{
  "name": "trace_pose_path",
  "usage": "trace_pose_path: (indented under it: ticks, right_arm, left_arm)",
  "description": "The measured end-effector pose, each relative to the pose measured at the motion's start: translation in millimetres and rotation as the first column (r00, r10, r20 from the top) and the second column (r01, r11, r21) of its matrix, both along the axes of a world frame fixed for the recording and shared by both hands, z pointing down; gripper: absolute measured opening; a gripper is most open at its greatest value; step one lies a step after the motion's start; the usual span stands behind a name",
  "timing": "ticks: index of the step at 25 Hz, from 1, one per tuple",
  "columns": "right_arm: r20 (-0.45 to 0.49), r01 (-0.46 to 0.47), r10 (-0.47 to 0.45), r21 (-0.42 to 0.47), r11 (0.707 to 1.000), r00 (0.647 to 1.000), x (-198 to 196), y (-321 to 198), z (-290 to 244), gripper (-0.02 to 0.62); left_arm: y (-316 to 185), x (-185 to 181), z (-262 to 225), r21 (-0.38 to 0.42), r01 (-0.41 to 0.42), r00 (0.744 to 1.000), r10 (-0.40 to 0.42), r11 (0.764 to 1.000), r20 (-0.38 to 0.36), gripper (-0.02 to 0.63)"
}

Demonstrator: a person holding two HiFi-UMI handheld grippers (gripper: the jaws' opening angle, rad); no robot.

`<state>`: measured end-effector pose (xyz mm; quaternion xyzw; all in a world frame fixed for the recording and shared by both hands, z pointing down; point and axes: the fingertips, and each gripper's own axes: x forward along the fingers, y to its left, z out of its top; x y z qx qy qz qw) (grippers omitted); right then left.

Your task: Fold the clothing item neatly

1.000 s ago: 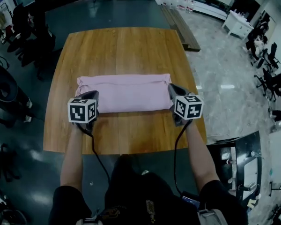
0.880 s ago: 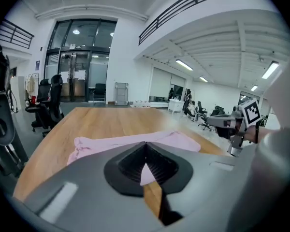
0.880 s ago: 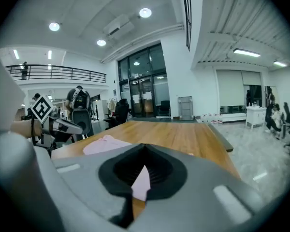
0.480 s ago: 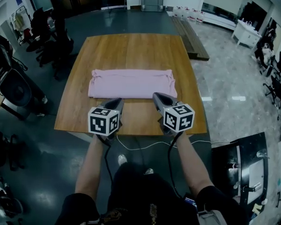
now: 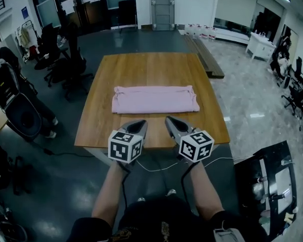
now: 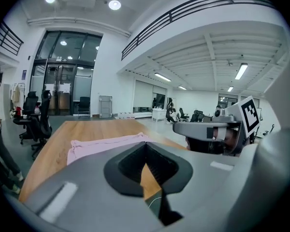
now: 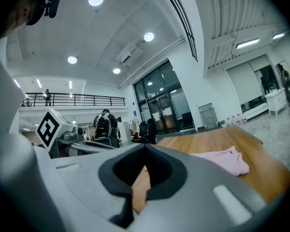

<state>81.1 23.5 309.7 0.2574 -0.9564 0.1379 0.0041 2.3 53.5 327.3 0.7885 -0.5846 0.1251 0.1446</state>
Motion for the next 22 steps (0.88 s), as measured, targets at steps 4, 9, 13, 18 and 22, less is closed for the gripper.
trace_pose_path:
  ticks: [4, 9, 13, 18, 22]
  right_arm:
    - [-0.01, -0.034, 0.034, 0.019, 0.999, 0.999, -25, 41, -6, 0.002]
    - [-0.031, -0.083, 0.085, 0.045, 0.996, 0.996, -45, 78, -8, 0.002]
    - [-0.081, -0.111, 0.118, 0.093, 0.99, 0.99, -56, 97, -7, 0.002]
    - [-0.133, -0.127, 0.146, 0.146, 0.981, 0.98, -63, 103, -6, 0.002]
    - [-0.149, -0.122, 0.146, 0.163, 0.979, 0.978, -69, 110, -6, 0.002]
  left_arm:
    - [36, -19, -2, 0.003, -0.043, 0.999, 0.043, 0.999, -0.005, 0.008]
    - [70, -41, 5, 0.003, -0.074, 0.997, 0.074, 0.997, -0.008, 0.008]
    - [84, -51, 1, 0.037, -0.089, 0.996, 0.09, 0.995, -0.008, 0.008]
    - [88, -53, -6, 0.084, -0.108, 0.994, 0.106, 0.991, 0.02, 0.008]
    - [91, -55, -7, 0.092, -0.122, 0.992, 0.121, 0.988, 0.022, 0.008]
